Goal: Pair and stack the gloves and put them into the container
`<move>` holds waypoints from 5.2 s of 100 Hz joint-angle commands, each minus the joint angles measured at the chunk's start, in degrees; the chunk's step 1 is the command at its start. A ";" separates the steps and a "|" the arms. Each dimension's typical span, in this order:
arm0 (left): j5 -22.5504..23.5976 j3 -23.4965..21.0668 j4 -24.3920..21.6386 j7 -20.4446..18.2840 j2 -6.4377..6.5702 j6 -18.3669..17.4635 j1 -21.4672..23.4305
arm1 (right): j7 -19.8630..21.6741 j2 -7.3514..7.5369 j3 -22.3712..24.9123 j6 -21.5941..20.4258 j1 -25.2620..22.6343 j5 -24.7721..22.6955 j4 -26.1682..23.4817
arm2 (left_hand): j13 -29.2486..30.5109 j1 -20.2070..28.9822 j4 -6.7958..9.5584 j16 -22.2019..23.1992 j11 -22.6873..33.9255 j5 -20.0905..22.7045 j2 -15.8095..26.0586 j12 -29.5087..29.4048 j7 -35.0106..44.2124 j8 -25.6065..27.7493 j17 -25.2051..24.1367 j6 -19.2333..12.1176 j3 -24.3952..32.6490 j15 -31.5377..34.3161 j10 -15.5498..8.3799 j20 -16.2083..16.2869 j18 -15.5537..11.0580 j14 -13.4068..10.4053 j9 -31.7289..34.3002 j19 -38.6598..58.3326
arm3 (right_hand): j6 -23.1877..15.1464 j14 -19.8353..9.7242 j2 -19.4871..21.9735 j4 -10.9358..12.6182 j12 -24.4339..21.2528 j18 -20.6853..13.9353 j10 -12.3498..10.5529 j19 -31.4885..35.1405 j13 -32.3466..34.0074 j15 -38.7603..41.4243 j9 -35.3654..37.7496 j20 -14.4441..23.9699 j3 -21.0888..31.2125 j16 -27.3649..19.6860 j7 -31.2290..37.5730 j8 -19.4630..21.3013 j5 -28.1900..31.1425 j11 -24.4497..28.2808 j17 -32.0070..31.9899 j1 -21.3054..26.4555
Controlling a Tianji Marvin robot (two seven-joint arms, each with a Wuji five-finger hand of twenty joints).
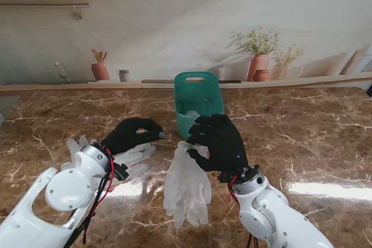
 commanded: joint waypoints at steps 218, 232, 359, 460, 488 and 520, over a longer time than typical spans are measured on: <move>5.44 8.25 4.24 7.94 -0.41 -17.00 -0.80 | 23.96 -1.75 5.90 7.82 -11.09 17.99 -10.05 | 8.75 7.35 -4.93 10.43 10.97 3.87 -9.70 22.43 11.30 -11.59 -1.08 -15.96 32.16 9.62 -3.96 0.90 -8.15 -3.19 21.03 0.18 | 18.08 5.00 -4.85 5.56 5.11 5.72 1.64 10.89 17.32 4.55 -0.06 -2.57 -4.56 10.59 -25.37 -7.88 -18.17 9.02 10.16 -8.33; 5.24 7.96 4.19 7.27 -0.25 -17.18 -0.55 | 24.28 -2.77 6.27 4.61 -11.79 24.74 -10.23 | 8.27 7.75 -4.77 10.31 11.83 4.12 -9.59 22.62 7.19 -17.00 -1.22 -14.27 31.94 9.16 -3.74 2.18 -8.05 -3.03 20.47 -1.64 | 4.11 4.22 -4.71 -2.31 8.84 5.17 0.41 9.62 14.38 2.78 7.16 -1.51 -5.39 9.66 -0.12 -10.80 -0.21 5.71 7.44 -1.60; -2.71 1.24 0.91 -7.26 2.86 -14.73 10.99 | 48.75 0.22 12.86 0.17 -22.00 44.23 -18.00 | 22.92 2.16 -7.18 6.84 9.80 9.79 -16.46 0.03 15.57 -17.30 1.23 -2.24 35.05 14.12 -3.72 -2.71 -6.30 -3.96 33.54 18.57 | 9.89 6.04 0.29 -2.21 9.85 8.47 6.30 28.06 31.57 22.54 27.30 3.67 1.13 15.58 6.65 -10.65 6.45 7.32 20.51 0.11; 10.24 24.70 27.40 14.65 -3.52 4.56 -14.91 | 33.91 -4.51 -4.62 18.18 6.37 39.40 13.54 | 20.60 1.89 -6.93 8.78 10.41 9.43 -16.19 0.11 14.54 -17.84 1.30 -4.18 34.58 17.14 -4.05 -1.38 -5.70 -2.21 31.99 21.89 | 9.03 5.66 -0.64 -2.17 11.43 7.94 5.99 29.06 29.46 25.54 26.65 2.68 1.08 16.52 7.31 -10.91 6.26 9.11 18.49 0.28; 13.62 26.16 28.20 14.78 -3.24 7.33 -15.85 | 32.81 -4.06 -6.29 21.39 7.81 33.82 15.07 | 11.36 -2.63 -7.03 8.29 5.01 2.03 -17.34 3.98 -0.94 -14.55 -0.43 -1.80 34.30 12.57 -3.35 -2.42 -4.11 -1.09 18.10 19.42 | 8.89 5.15 -3.20 -1.77 9.73 6.95 5.19 27.31 26.88 22.79 24.10 0.88 -0.87 15.01 5.25 -15.69 4.47 7.08 16.93 -0.51; 19.07 21.64 24.26 13.55 -1.45 5.33 -11.68 | 31.71 -2.15 -5.43 23.57 6.16 22.94 12.68 | -7.30 -11.48 -2.50 -8.29 -3.76 -12.87 -16.10 -10.16 -23.20 -18.67 0.58 4.78 35.09 -5.83 0.35 -11.93 -7.69 -3.73 -16.24 0.52 | 15.18 4.51 -2.71 7.10 2.30 3.01 4.22 16.04 10.20 4.60 -2.85 -1.52 -6.11 8.67 -28.43 -5.88 -12.98 -4.04 7.03 -7.43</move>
